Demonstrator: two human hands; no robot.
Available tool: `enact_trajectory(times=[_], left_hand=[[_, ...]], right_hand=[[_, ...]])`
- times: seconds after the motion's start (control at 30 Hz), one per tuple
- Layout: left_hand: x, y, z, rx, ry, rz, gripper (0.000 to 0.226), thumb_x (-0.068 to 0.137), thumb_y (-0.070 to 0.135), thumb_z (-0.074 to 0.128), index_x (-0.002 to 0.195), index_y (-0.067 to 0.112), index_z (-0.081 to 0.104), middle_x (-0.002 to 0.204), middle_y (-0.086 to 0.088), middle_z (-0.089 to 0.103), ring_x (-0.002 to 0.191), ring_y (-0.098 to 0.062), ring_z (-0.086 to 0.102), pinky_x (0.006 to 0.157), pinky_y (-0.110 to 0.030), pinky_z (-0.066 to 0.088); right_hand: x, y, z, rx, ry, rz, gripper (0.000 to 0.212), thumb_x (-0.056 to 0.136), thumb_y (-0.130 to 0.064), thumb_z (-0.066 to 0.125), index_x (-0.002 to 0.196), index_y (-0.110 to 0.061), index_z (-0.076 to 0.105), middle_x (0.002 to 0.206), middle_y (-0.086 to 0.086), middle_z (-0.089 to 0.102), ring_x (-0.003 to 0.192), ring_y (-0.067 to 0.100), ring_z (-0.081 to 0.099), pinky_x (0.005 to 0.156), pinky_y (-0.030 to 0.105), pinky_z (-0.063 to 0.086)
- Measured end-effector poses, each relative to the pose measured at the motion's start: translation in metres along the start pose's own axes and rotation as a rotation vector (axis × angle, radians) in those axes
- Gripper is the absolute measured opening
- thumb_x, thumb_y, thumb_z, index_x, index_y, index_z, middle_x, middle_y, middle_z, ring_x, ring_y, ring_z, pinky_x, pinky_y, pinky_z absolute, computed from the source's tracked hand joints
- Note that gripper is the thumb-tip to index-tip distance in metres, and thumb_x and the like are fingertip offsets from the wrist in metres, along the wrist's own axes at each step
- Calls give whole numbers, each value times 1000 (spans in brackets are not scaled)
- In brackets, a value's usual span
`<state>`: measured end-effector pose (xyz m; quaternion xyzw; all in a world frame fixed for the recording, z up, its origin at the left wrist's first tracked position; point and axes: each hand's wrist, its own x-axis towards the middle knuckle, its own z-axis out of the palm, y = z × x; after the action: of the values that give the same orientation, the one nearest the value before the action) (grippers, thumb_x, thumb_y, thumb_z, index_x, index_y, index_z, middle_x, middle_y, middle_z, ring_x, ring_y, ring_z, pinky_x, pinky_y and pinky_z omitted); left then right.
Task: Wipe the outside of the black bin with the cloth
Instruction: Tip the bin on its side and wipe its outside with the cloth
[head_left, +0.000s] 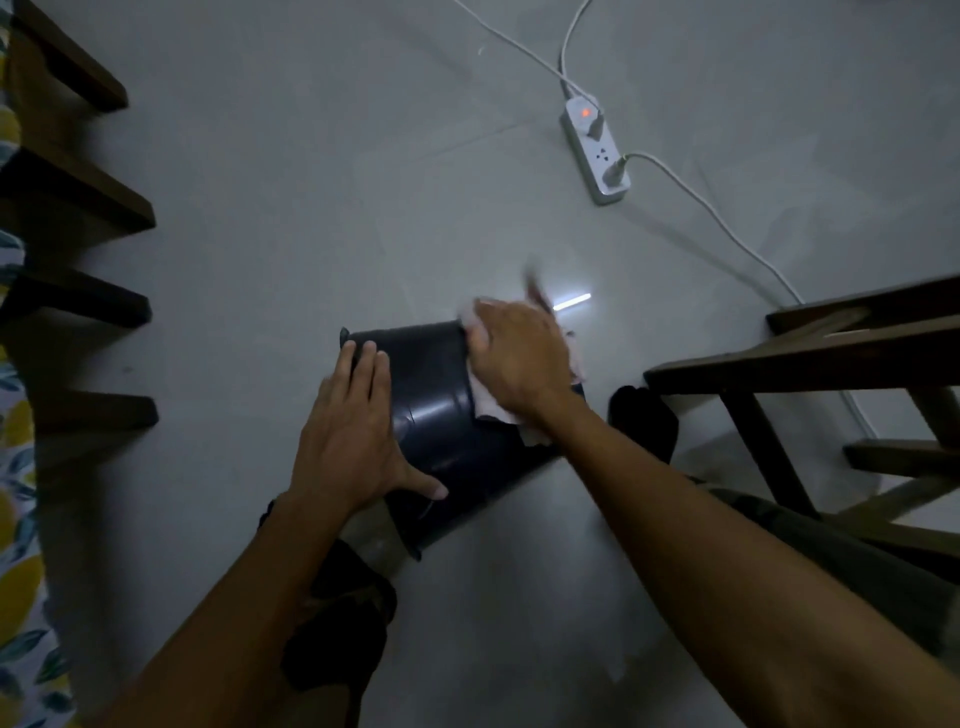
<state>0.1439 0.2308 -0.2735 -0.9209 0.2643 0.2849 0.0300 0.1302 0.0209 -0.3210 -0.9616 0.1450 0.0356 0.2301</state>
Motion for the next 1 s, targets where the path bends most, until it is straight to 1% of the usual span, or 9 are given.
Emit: enact_trajectory(times=[0.1,0.17,0.3,0.4,0.5,0.63,0.77,0.87,1.0], left_hand=[[11,-1,-6,-26,-18,-10,175,28,102,56,158,4,-10,167,-11,-14,152,-26,-22,125,-45,2],[11,2,-1,5,-33,3,175,30,101,57,157,3,-13,166,-13,-18,150,-30,-26,125,-45,-2],[-7,10,10,21,-9,17,171,36,100,58,153,3,-19,165,-17,-19,148,-34,-28,123,-44,-6],[-10,16,6,12,-3,7,173,33,100,60,156,1,-9,166,-17,-14,150,-34,-24,120,-42,-7],[-4,13,3,41,-2,-2,174,31,102,57,157,-3,-3,166,-20,-8,150,-36,-20,120,-44,-9],[-3,9,7,-36,-17,-1,171,36,95,66,156,0,-12,165,-17,-19,149,-33,-27,120,-43,-6],[-10,12,14,-34,-12,3,170,37,97,62,156,1,-13,164,-17,-22,147,-35,-30,120,-45,-6],[-15,17,13,7,-11,0,170,37,97,61,156,0,-12,165,-17,-20,147,-36,-29,118,-44,-8],[2,12,-6,-106,-46,-41,172,34,92,71,158,3,-9,167,-10,-15,149,-30,-28,120,-44,7]], right_hand=[[-62,22,3,-84,75,54,48,105,-32,40,146,-15,56,151,9,56,142,29,49,121,49,34],[-116,14,8,-66,20,-84,53,103,-28,46,154,-12,48,161,12,46,151,32,38,124,53,29],[-83,-5,7,-28,-172,-363,50,102,-31,53,151,-21,47,156,6,50,147,26,43,123,50,31],[3,-18,4,-20,-233,-173,41,103,-39,35,127,-20,62,122,9,71,112,28,66,102,45,47],[31,-16,6,-103,-293,-5,43,106,-36,33,123,-14,65,119,14,73,107,36,68,96,45,47],[-52,-12,13,51,-150,-213,35,104,-28,44,134,-21,60,139,4,63,131,26,56,117,47,38],[-135,21,14,-30,-165,-520,54,103,-31,57,156,-25,45,168,2,36,159,25,24,128,50,22],[-106,32,12,-28,-113,-334,50,108,-38,43,156,-26,44,166,-1,40,156,21,30,123,54,31],[-31,30,-5,125,-1,52,38,109,-34,39,135,-28,65,139,-4,65,131,17,56,109,40,44]])
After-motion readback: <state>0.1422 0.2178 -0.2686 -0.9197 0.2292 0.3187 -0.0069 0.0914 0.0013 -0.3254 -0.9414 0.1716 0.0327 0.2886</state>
